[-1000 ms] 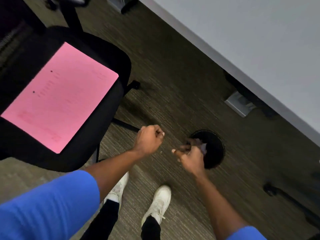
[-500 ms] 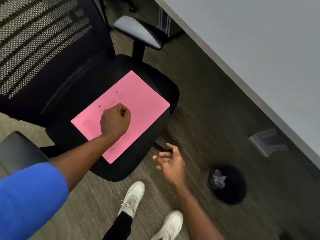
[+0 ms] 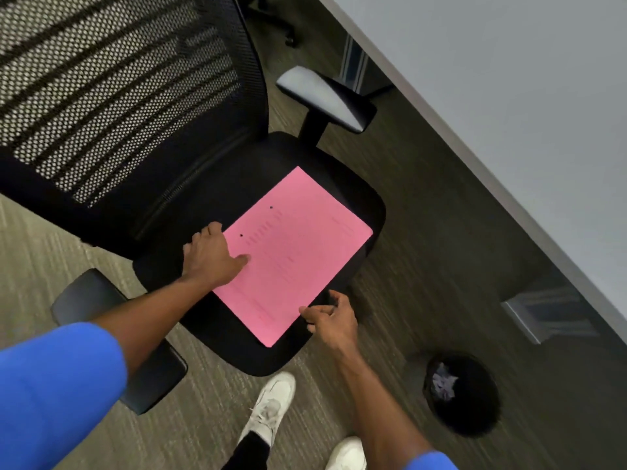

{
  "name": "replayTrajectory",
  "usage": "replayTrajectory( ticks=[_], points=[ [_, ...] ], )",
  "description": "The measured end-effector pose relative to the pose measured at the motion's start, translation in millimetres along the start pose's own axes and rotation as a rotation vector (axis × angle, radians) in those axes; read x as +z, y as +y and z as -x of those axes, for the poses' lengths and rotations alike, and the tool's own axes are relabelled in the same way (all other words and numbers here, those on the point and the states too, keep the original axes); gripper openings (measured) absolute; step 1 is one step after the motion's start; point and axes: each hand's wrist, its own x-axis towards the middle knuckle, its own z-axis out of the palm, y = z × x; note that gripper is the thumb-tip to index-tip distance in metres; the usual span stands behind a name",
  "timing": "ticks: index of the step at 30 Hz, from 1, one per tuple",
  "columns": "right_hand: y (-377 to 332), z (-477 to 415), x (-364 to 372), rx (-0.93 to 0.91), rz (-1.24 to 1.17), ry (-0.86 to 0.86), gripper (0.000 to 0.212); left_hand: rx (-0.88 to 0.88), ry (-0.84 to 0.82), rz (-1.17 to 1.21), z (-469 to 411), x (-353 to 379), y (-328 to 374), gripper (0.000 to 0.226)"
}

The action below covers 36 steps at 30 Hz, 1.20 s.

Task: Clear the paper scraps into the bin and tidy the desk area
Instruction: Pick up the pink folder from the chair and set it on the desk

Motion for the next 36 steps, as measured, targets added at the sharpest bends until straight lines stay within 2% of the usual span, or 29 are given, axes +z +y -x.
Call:
replayTrajectory(
  ticks=[3, 7, 9, 19, 22, 31, 36],
  points=[
    [-5.7, 0.1, -2.0, 0.019, 0.059, 0.037, 0.065, -0.011, -0.08, 0.091, 3.1, -1.1, -1.8, 0.089],
    [-5.9, 9.1, -12.9, -0.014, 0.086, 0.082, 0.053, 0.058, -0.123, 0.146, 17.2, -4.7, -3.7, 0.041],
    [-5.8, 18.8, -22.6, -0.057, 0.112, 0.119, 0.057, 0.048, -0.135, 0.18, 26.3, -8.2, -3.6, 0.031],
    [-37.3, 93.3, -87.1, -0.145, 0.091, 0.153, 0.061, 0.003, -0.128, 0.39, 101.2, -22.1, 15.1, 0.042],
    [-38.7, 111.2, -114.1, -0.173, 0.098, 0.168, 0.063, 0.012, -0.117, 0.469, 128.3, -31.7, 27.9, 0.039],
    [-32.9, 164.4, -207.8, -0.17, 0.155, 0.154, 0.07, 0.017, -0.13, 0.687, 230.2, -62.5, 100.8, 0.03],
    [-39.3, 201.1, -262.1, -0.191, 0.159, 0.196, 0.069, 0.051, -0.177, 0.717, 287.7, -80.5, 139.5, 0.033]
  ],
)
